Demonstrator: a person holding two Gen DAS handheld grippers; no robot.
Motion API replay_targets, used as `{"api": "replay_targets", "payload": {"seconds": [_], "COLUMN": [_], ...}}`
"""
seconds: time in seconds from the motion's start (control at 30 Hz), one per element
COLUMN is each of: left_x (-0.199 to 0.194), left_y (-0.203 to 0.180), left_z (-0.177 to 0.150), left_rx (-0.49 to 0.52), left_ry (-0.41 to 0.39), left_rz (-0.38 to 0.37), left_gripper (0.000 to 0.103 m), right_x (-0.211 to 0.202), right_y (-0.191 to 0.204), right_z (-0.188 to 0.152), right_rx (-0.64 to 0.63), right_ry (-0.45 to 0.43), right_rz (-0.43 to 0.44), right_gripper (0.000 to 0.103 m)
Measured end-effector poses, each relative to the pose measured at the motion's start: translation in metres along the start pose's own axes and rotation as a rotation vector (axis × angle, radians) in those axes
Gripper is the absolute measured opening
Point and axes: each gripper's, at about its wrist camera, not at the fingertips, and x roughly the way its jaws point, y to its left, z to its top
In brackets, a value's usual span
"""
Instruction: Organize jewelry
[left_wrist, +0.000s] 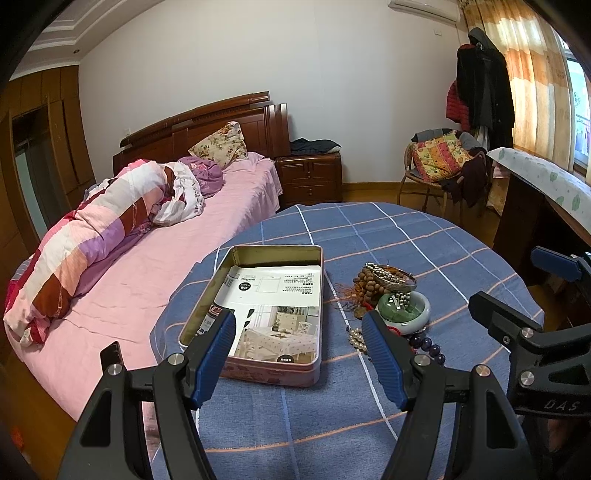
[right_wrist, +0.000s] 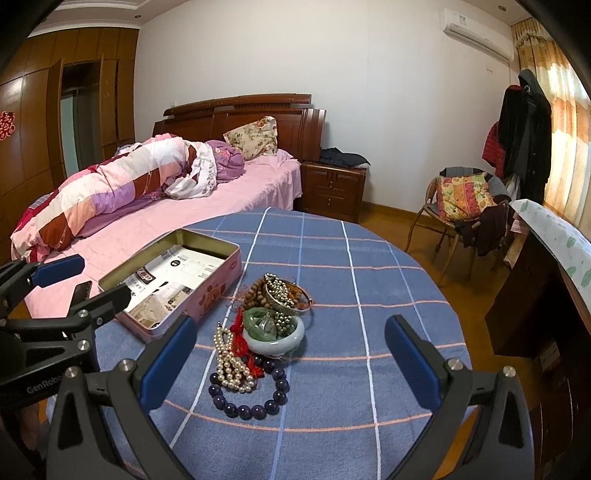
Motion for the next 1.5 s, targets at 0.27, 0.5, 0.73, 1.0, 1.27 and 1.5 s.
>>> {"api": "replay_targets", "payload": {"seconds": [0.27, 0.5, 0.73, 1.0, 1.27, 1.5], "left_x": [0.001, 0.004, 0.006, 0.009, 0.019, 0.04], "left_y": [0.0, 0.0, 0.001, 0.0, -0.002, -0.01], "left_z": [-0.001, -0.002, -0.004, -0.005, -0.006, -0.002], "left_rx": [0.002, 0.006, 0.008, 0.007, 0.005, 0.024], "left_ry": [0.002, 0.011, 0.015, 0.023, 0.038, 0.057], "left_rz": [0.001, 0.005, 0.008, 0.009, -0.009, -0.012], "left_gripper": [0.071, 0.071, 0.071, 0.071, 0.071, 0.071], "right_x": [0.002, 0.004, 0.006, 0.009, 0.019, 0.036], "right_y": [0.0, 0.0, -0.002, -0.005, -0.016, -0.033], "right_z": [-0.001, -0.003, -0.004, -0.004, -0.008, -0.013], "right_rx": [0.003, 0.003, 0.007, 0.011, 0.023, 0.044], "right_ry": [0.008, 0.018, 0.029, 0.037, 0.059, 0.098], "right_rz": [0.002, 0.004, 0.007, 0.004, -0.012, -0.048], "right_gripper": [0.103, 0.103, 0.103, 0.103, 0.103, 0.103]}}
